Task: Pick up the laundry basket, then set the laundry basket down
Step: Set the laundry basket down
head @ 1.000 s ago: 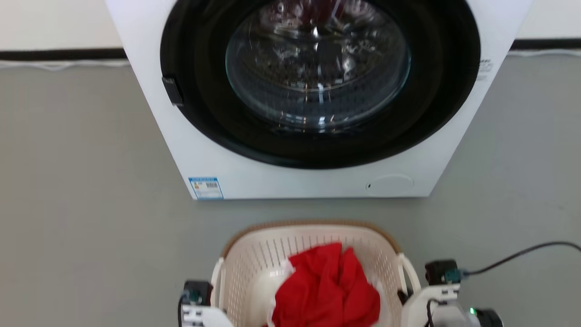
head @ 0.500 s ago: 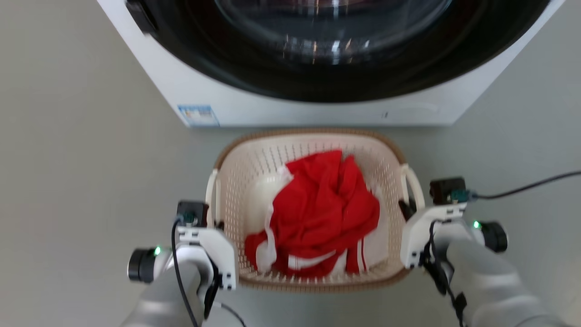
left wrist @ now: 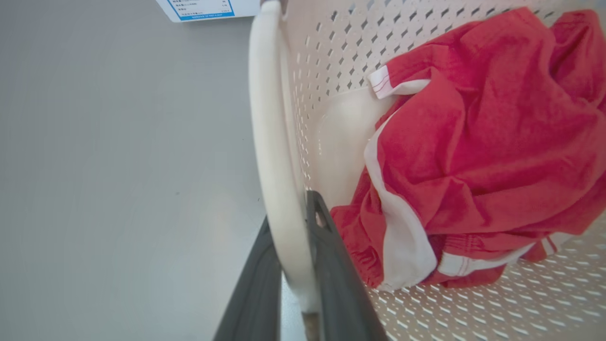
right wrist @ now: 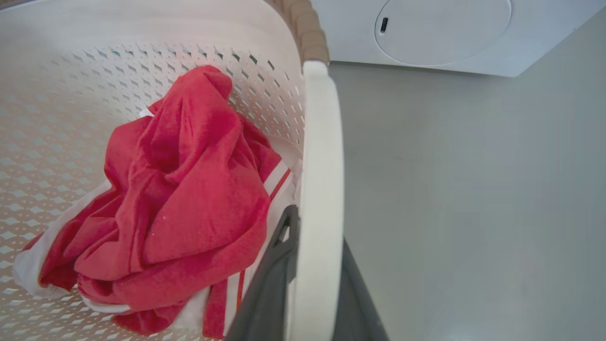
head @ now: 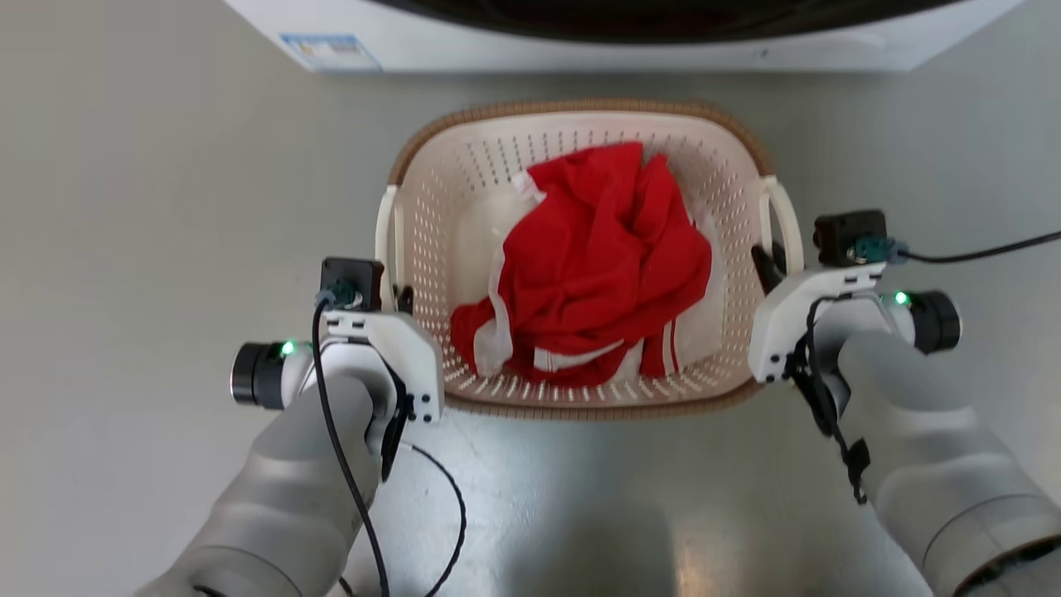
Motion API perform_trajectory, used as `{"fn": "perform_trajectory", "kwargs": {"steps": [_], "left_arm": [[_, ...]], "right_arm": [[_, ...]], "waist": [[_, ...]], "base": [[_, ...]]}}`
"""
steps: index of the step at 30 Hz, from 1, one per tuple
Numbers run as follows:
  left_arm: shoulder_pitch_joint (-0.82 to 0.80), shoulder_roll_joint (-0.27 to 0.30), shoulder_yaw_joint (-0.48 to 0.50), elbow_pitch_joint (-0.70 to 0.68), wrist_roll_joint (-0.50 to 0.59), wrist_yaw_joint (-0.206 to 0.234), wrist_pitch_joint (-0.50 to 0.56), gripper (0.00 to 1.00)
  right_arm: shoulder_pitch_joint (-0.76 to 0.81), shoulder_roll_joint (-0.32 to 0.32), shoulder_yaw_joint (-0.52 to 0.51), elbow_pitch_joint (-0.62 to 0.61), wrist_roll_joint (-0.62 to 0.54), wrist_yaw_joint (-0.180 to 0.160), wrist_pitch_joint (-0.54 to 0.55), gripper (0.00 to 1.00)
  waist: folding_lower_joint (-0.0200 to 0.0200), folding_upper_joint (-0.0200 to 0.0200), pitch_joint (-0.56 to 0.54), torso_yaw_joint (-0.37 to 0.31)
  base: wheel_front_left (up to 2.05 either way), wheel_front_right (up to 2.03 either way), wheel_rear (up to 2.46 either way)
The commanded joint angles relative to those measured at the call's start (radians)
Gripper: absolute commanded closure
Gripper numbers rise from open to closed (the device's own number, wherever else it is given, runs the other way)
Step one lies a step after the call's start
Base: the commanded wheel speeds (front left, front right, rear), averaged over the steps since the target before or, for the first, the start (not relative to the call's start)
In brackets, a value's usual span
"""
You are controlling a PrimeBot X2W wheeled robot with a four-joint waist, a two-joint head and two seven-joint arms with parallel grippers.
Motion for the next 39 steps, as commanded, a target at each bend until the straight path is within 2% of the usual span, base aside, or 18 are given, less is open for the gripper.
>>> {"fn": "perform_trajectory", "kwargs": {"steps": [1, 6, 15, 39], "left_arm": [[-0.03, 0.022, 0.008, -0.014, 0.0, 0.012, -0.014, 1.0], [-0.067, 0.022, 0.004, -0.028, -0.001, 0.023, -0.018, 1.0], [-0.128, 0.022, 0.039, -0.058, 0.043, 0.044, -0.019, 1.0], [-0.147, 0.024, 0.146, -0.087, 0.194, 0.04, -0.019, 1.0]], "right_arm": [[0.005, 0.026, 0.004, -0.015, -0.038, 0.016, -0.019, 1.0], [-0.025, 0.026, -0.081, -0.015, -0.131, 0.016, -0.035, 1.0], [-0.071, 0.026, -0.157, -0.015, -0.221, 0.016, -0.049, 1.0], [-0.099, 0.026, -0.175, -0.015, -0.243, 0.016, -0.069, 1.0]], "waist": [[0.0, 0.0, 0.049, 0.007], [0.0, 0.0, 0.099, 0.018], [0.0, 0.0, 0.158, 0.034], [0.0, 0.0, 0.212, 0.028]], "base": [[0.0, 0.0, 0.0], [0.0, 0.0, 0.0], [0.0, 0.0, 0.0], [0.0, 0.0, 0.0]]}}
